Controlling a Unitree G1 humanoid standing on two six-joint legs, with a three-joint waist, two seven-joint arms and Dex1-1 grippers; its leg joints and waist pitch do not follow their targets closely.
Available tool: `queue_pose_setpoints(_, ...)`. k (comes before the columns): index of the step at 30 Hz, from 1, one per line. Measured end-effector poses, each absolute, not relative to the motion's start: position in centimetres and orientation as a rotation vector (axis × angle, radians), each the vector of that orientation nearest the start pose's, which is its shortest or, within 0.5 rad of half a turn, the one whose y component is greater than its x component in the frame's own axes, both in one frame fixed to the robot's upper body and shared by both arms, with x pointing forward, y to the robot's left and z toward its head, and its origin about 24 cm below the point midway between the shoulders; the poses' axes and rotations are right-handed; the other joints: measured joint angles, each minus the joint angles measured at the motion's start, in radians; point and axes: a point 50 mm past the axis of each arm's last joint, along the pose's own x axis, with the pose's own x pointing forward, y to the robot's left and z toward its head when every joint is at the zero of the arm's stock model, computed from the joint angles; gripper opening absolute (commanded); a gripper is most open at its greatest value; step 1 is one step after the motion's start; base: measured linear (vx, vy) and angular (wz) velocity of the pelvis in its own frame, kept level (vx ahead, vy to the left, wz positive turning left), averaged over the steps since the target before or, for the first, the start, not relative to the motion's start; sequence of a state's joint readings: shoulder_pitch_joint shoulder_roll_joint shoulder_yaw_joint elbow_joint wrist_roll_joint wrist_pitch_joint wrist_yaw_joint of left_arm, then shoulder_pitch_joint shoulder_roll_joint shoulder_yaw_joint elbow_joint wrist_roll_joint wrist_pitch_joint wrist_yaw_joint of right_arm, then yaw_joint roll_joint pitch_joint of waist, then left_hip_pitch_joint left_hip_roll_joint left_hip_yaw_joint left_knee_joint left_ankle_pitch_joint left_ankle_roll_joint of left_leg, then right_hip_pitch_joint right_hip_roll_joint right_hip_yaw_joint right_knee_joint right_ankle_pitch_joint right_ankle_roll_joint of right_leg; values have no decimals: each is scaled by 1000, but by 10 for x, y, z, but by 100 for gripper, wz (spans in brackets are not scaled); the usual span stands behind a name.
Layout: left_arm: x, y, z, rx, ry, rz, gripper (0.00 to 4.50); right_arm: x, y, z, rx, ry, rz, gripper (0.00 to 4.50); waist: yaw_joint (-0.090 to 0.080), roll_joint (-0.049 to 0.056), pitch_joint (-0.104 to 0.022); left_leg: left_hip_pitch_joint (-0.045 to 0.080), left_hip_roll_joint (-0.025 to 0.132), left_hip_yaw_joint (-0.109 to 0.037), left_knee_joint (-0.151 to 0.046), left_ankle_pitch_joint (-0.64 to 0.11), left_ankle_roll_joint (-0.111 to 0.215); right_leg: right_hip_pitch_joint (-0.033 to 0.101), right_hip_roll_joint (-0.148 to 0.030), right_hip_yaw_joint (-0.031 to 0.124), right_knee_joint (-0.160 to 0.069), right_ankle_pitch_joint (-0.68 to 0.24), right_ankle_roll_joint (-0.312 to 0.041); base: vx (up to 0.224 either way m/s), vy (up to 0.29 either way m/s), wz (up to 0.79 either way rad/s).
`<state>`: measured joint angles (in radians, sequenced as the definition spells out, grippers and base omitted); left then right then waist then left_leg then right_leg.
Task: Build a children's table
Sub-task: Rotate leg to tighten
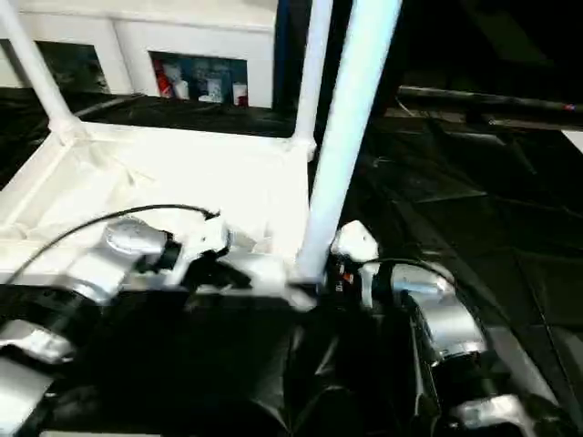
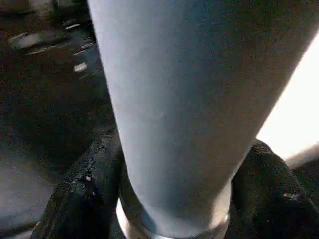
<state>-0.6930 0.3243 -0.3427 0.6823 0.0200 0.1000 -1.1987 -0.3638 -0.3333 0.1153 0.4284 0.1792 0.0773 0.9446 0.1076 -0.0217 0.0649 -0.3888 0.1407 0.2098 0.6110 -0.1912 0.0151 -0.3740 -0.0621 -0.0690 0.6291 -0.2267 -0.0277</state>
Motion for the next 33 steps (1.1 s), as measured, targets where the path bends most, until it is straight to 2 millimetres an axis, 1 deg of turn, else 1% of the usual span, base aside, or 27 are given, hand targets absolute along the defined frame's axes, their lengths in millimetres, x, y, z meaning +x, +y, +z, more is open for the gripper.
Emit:
queue_pose_setpoints(1,331,109,58,424,453,-1329,0,301,-153,36,-84,240,904,264,-6,0,0,4,0,0,0,0,-1,3,0,0,0,0,0,0,0,0)
queue_pose_setpoints(3,335,103,55,408,454,-1274,0,308,-148,33,-53,236,766,264,-20,1,0,9,0,0,-1,0,-1,6,-2,0,-3,-2,3,0,0,0)
queue_pose_setpoints(6,340,86,52,391,446,-1182,0,320,-137,29,12,241,557,264,-28,2,1,15,0,0,-2,0,-1,9,-2,0,-7,-3,4,0,0,0)
queue_pose_setpoints(8,343,82,51,391,450,-1151,0,325,-132,29,14,247,489,264,-35,4,1,19,-1,0,-5,0,-2,9,-2,-1,-15,-3,5,0,0,0)
queue_pose_setpoints(9,343,81,50,389,452,-1145,0,326,-131,29,13,248,475,264,-36,5,1,21,-1,0,-9,0,-2,10,-2,-1,-21,-3,5,0,0,0)
queue_pose_setpoints(10,343,81,50,386,451,-1144,0,326,-130,29,11,246,473,264,-37,6,1,21,-2,0,-10,0,-2,11,-2,0,-22,-3,4,0,0,0)
queue_pose_setpoints(13,344,83,49,381,457,-1146,0,329,-127,31,-14,237,495,264,-46,8,1,20,-3,0,-9,0,-1,11,-4,0,-24,-1,2,0,0,0)
queue_pose_setpoints(14,344,83,49,379,457,-1148,0,329,-127,31,-14,236,499,320,-46,8,1,20,-4,0,-9,0,-1,10,-4,0,-24,-1,2,0,0,0)
queue_pose_setpoints(15,344,84,49,376,457,-1152,0,329,-129,31,-17,236,514,320,-46,8,1,20,-4,0,-9,0,-1,11,-4,0,-24,0,0,0,0,0)
queue_pose_setpoints(16,343,84,50,377,457,-1159,0,329,-130,31,-20,236,534,336,-46,8,1,20,-4,0,-9,0,-1,11,-4,0,-24,1,-1,0,0,0)
queue_pose_setpoints(17,343,85,50,377,457,-1163,0,328,-131,32,-20,237,554,336,-46,8,1,20,-4,0,-10,0,-1,12,-4,0,-23,3,-4,0,0,0)
queue_pose_setpoints(18,343,86,50,380,455,-1175,0,328,-132,33,-22,235,577,348,-46,8,1,19,-4,0,-10,0,-1,14,-4,0,-23,7,-7,0,0,0)
queue_pose_setpoints(20,342,90,52,384,452,-1216,0,325,-137,35,-46,237,659,348,-45,7,1,17,-4,0,-10,0,-1,11,-4,0,-23,13,-7,27,-12,-1)
queue_pose_setpoints(23,337,101,54,390,449,-1306,0,312,-151,40,-81,253,839,348,-38,7,1,17,-3,0,-11,0,-1,9,-4,0,-21,15,-1,0,0,0)
queue_pose_setpoints(27,330,113,58,415,450,-1418,0,296,-166,47,-119,285,1057,348,-16,7,1,15,-1,0,-14,0,-1,6,-2,-1,-20,12,3,0,0,0)
queue_pose_setpoints(31,325,117,60,425,461,-1493,0,289,-167,51,-131,289,1157,348,-6,7,1,13,0,1,-14,0,-1,5,-2,-1,-20,11,3,0,0,0)
queue_pose_setpoints(33,323,120,60,425,468,-1507,0,287,-167,51,-132,296,1182,348,-4,7,1,13,0,1,-14,0,-2,4,-2,-1,-20,11,3,0,0,0)
